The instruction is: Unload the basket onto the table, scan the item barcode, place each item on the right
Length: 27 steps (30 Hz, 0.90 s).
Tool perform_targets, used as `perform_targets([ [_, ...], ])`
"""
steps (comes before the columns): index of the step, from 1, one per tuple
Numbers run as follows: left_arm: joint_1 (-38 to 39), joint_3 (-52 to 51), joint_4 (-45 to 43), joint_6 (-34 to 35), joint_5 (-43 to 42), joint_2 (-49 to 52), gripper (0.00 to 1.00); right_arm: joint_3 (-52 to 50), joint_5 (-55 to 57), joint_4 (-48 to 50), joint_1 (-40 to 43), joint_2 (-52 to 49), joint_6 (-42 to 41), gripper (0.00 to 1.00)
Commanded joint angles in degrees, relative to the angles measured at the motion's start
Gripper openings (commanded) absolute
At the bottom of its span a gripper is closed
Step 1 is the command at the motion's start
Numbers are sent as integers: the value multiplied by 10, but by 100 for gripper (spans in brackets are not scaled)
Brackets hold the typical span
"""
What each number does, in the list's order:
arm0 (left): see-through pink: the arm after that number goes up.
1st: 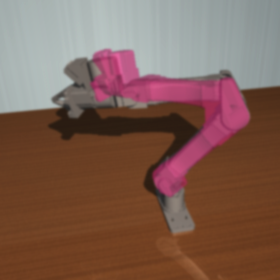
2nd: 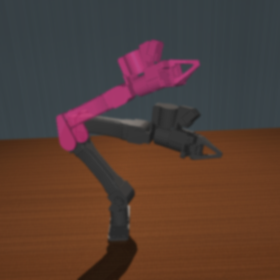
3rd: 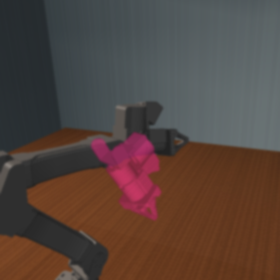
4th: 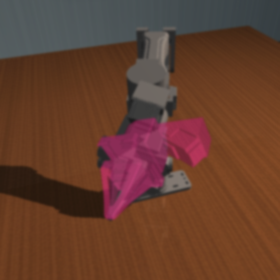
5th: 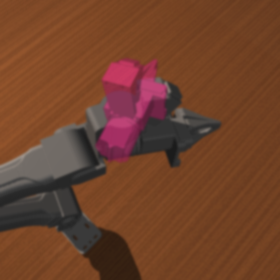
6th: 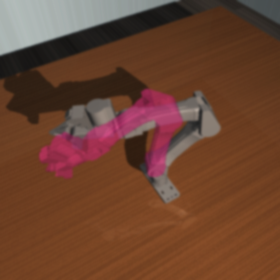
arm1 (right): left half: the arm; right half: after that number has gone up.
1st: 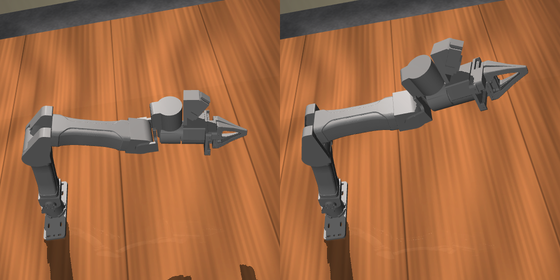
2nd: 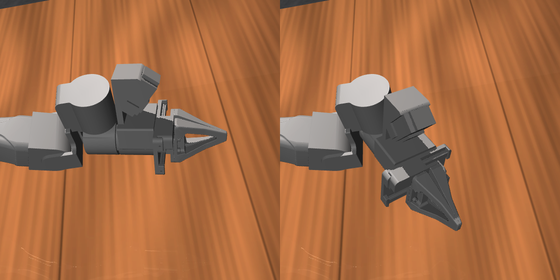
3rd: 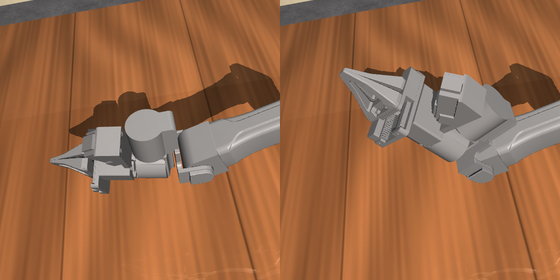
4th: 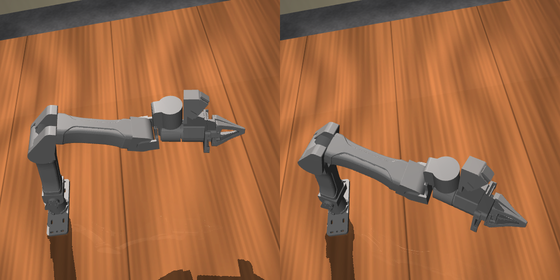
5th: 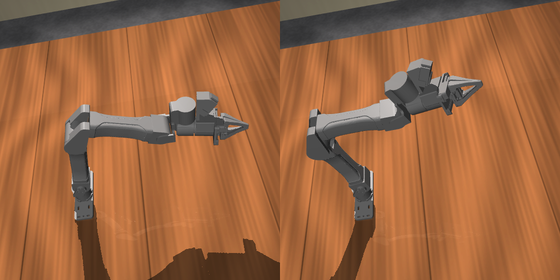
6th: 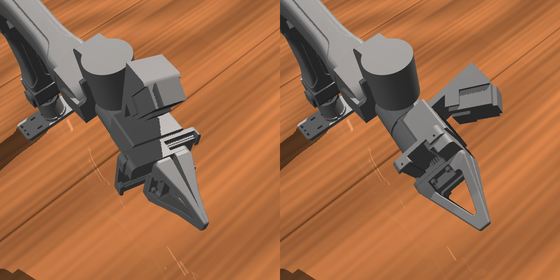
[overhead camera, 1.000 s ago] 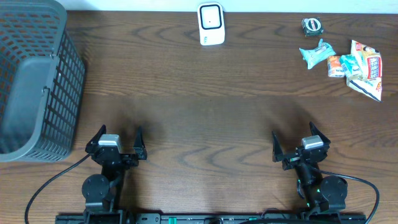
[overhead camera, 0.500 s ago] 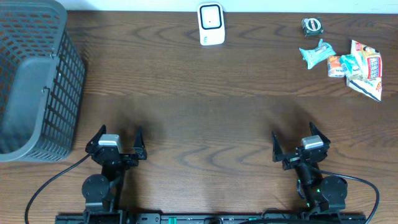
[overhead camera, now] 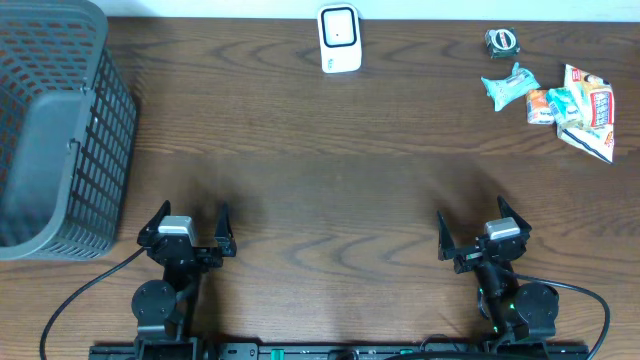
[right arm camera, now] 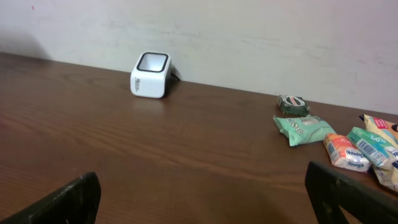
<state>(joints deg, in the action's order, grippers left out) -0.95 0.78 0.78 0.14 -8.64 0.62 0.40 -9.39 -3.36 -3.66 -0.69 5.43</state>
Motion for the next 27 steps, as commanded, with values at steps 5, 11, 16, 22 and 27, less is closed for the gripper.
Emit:
perform_targets([
  [5, 2, -5, 26, -5, -8, -4, 97, -1, 24, -3, 3, 3, 0, 99],
  [11, 2, -5, 26, -5, -8, -4, 98, -1, 43, -8, 3, 4, -19, 99],
  [16, 2, -5, 26, -5, -8, -4, 98, 0, 71, -12, 3, 4, -117, 99],
  [22, 2, -5, 26, -5, -8, -4, 98, 0, 64, -12, 3, 4, -98, 99],
  [27, 2, -5, 26, -5, -8, -4, 98, 0, 62, -12, 3, 4, -90, 99],
])
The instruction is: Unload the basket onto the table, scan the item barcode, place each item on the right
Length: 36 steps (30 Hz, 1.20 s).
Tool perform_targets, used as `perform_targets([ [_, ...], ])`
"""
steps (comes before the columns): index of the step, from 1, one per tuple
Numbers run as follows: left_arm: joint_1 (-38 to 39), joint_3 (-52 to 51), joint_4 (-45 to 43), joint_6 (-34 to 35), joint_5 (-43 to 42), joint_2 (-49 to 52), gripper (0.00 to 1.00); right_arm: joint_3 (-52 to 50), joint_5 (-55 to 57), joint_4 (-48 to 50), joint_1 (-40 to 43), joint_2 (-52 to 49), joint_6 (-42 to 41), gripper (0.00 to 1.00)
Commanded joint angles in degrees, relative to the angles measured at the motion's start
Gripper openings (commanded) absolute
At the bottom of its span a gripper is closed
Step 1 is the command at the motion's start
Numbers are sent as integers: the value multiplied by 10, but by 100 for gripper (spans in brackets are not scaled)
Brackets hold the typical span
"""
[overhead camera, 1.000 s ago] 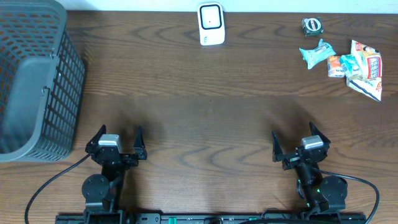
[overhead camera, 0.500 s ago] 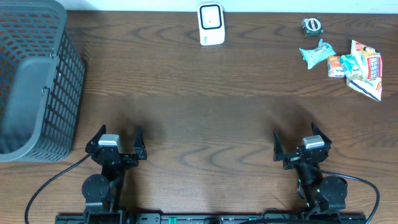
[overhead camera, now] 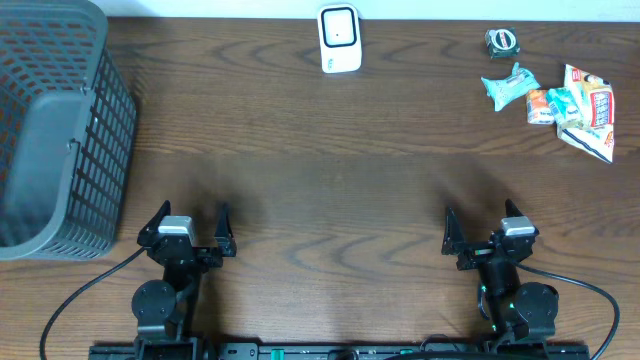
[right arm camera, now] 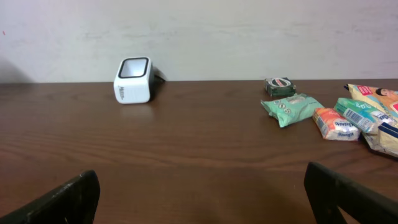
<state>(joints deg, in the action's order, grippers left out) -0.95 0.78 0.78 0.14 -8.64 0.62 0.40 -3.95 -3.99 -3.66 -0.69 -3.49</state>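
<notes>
The white barcode scanner (overhead camera: pixel 339 38) stands at the table's far edge, its dark window up; the right wrist view has the scanner (right arm camera: pixel 133 79) at far left. Several snack packets (overhead camera: pixel 560 103) lie at the far right, with a pale green packet (right arm camera: pixel 291 109) and an orange one (right arm camera: pixel 335 123) nearest. A small dark green round tin (overhead camera: pixel 502 40) sits behind them. My right gripper (overhead camera: pixel 484 232) is open near the front edge, nothing between its fingers (right arm camera: pixel 73 199). My left gripper (overhead camera: pixel 188 229) is open at the front left, empty.
A dark grey mesh basket (overhead camera: pixel 55 130) fills the far left of the wooden table (overhead camera: pixel 320 170). A pale wall rises behind the table's far edge in the right wrist view.
My right gripper has turned slightly to the right and levelled out; the scanner and packets sit more squarely in its view. It stays open. The left arm has not moved.
</notes>
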Motion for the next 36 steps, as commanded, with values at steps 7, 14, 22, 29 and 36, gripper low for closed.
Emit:
perform_targets([
  [7, 2, -5, 26, -5, -8, -4, 97, 0, -5, -2, 3, 4, -1, 99],
  [14, 2, -5, 26, -5, -8, -4, 98, 0, -5, -1, 3, 4, -1, 99],
  [22, 2, -5, 26, -5, -8, -4, 98, 0, -5, -1, 3, 4, -1, 99],
  [29, 2, -5, 26, -5, -8, -4, 98, 0, -5, -1, 3, 4, -1, 99],
  [36, 2, -5, 26, -5, -8, -4, 98, 0, -5, -1, 3, 4, -1, 99],
])
